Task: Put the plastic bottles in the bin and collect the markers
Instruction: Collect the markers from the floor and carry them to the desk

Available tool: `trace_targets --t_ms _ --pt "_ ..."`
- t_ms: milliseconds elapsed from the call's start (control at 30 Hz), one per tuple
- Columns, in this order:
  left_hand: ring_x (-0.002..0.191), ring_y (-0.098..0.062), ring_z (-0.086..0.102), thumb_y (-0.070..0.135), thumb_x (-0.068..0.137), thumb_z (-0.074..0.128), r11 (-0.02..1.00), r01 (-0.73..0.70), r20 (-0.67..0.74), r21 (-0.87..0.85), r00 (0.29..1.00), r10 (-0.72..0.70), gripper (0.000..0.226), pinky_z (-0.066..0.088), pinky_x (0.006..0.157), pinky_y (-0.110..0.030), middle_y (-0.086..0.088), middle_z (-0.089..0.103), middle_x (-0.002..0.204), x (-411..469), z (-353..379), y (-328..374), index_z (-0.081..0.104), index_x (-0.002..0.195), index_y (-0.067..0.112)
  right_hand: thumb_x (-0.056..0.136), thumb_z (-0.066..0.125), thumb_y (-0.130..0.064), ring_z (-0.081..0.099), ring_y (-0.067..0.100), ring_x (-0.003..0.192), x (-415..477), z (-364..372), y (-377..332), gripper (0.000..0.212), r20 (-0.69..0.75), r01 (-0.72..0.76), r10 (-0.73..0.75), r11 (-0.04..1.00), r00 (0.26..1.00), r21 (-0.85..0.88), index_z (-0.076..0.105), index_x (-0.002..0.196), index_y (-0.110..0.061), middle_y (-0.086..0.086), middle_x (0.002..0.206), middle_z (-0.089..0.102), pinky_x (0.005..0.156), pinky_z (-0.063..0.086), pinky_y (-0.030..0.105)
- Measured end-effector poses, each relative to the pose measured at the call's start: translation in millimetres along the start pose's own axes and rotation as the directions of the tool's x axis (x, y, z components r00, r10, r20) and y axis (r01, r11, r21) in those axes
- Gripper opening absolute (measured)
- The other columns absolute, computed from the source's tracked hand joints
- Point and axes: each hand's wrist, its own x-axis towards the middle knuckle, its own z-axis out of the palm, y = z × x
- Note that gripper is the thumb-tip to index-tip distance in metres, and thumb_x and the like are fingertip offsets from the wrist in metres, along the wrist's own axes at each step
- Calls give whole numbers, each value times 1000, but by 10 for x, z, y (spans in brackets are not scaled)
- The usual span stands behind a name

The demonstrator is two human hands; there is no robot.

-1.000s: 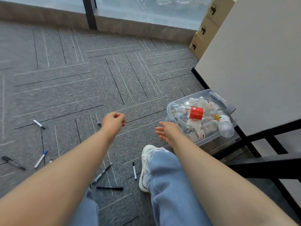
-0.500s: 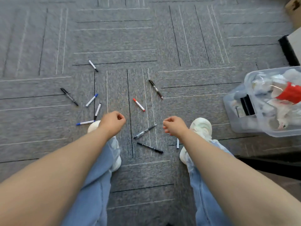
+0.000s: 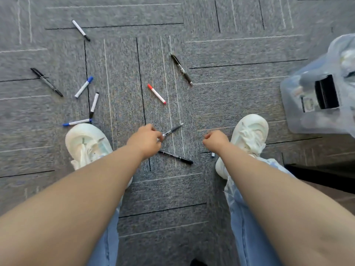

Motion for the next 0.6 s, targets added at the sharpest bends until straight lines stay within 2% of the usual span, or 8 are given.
trace_targets --t_ms 67,133,167,233,267,300,433,600 --pt "140 -28 21 29 92 50 999 3 22 35 1000 -4 36 28 112 -46 -7 23 152 163 56 33 53 129 26 91 52 -19 52 25 73 143 65 24 20 43 -39 42 998 998 -57 61 82 -4 14 84 62 67 43 26" --pt "145 -30 10 29 91 53 997 -11 37 72 999 8 41 16 118 -49 -7 10 158 287 112 74 50 132 26 89 50 -28 48 27 79 315 153 73 31 44 -73 78 992 996 -100 44 65 -9 16 82 49 78 45 31" --pt "145 -30 11 29 90 53 996 -15 38 85 999 12 41 15 118 -49 -8 11 157 330 138 91 50 131 25 88 50 -33 50 30 89 357 172 76 31 34 -104 110 986 993 -131 45 70 -8 18 92 49 85 43 34" --pt "136 -28 28 26 89 53 998 4 -14 62 1000 -3 36 32 110 -47 -11 28 148 374 177 104 51 124 18 87 57 -34 51 33 113 379 160 81 40 -14 -158 158 982 987 -99 52 112 -3 23 117 48 92 42 36" --pt "125 -26 38 23 89 53 999 22 -65 29 998 -20 31 41 101 -42 -11 38 138 381 180 101 51 119 16 86 61 -28 47 33 122 365 138 69 55 -38 -197 195 978 980 -68 40 130 -2 22 128 44 95 42 37" --pt "115 -23 44 21 89 52 999 37 -116 -2 993 -37 26 44 91 -37 -9 44 127 391 174 91 52 114 14 85 63 -21 45 33 126 364 113 70 65 -77 -223 219 974 973 -37 30 137 -2 20 136 40 97 42 39" --pt "92 -16 43 19 90 49 997 78 -188 -27 979 -82 14 38 72 -30 -5 48 111 414 129 26 54 102 14 86 56 -3 49 35 122 520 123 166 62 -152 -220 212 975 965 -41 22 138 -1 22 136 43 93 44 42" --pt "101 -21 50 21 91 50 994 112 -185 20 977 -106 18 38 74 -30 -5 50 113 468 174 -57 55 107 16 87 50 1 59 36 107 569 167 260 50 -206 -165 139 980 969 -114 27 132 -1 20 119 59 75 44 40"
